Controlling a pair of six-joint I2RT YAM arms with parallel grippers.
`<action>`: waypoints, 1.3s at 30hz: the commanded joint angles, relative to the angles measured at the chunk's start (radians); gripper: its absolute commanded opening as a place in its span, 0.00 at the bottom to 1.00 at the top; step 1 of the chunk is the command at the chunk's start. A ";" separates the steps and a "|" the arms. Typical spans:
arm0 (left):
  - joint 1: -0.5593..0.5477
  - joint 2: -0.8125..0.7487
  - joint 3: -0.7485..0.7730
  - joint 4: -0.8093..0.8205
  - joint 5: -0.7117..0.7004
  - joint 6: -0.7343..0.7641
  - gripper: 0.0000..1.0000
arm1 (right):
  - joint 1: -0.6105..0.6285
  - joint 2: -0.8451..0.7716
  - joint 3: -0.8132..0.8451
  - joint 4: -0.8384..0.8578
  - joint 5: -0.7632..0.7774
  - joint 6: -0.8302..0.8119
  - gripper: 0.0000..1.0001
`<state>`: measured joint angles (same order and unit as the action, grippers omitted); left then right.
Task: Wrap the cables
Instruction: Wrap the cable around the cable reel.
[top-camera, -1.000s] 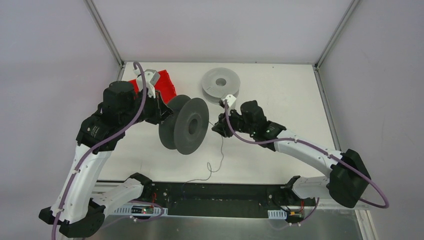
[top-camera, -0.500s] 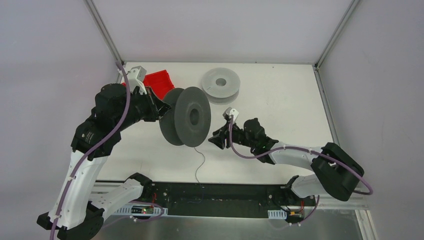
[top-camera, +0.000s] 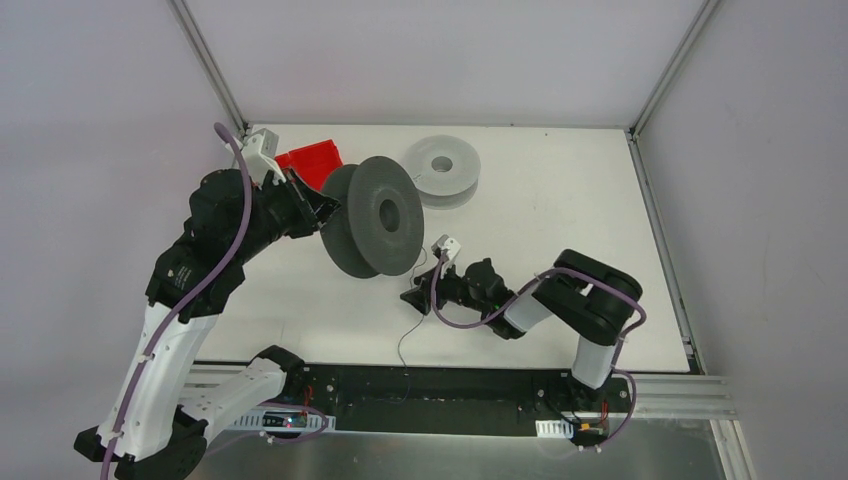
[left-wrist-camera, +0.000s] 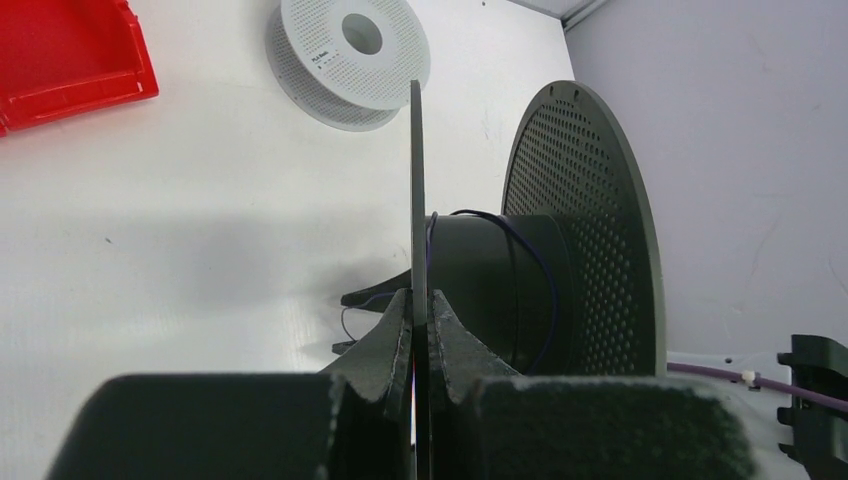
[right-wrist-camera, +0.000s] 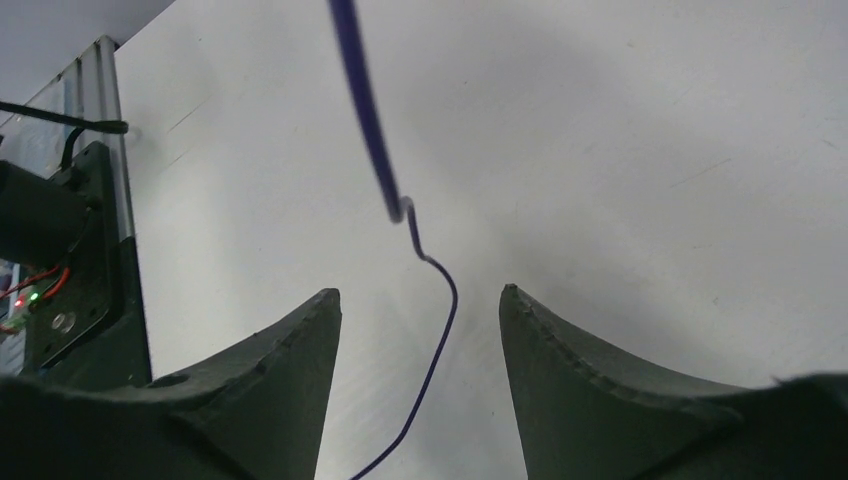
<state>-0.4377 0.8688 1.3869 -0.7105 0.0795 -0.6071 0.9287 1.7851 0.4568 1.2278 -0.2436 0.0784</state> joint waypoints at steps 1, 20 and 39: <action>0.001 -0.031 0.008 0.131 -0.044 -0.046 0.00 | 0.037 0.065 0.046 0.171 0.122 0.016 0.63; -0.001 0.029 -0.068 0.256 -0.320 0.151 0.00 | 0.313 -0.224 0.171 -0.544 0.383 -0.042 0.00; -0.026 0.057 -0.226 0.056 -0.058 0.708 0.00 | 0.180 -0.432 0.834 -1.395 0.322 -0.389 0.00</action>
<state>-0.4530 0.9230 1.0851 -0.5812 -0.0830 -0.0334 1.1805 1.3239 1.1946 -0.0265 0.1287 -0.2207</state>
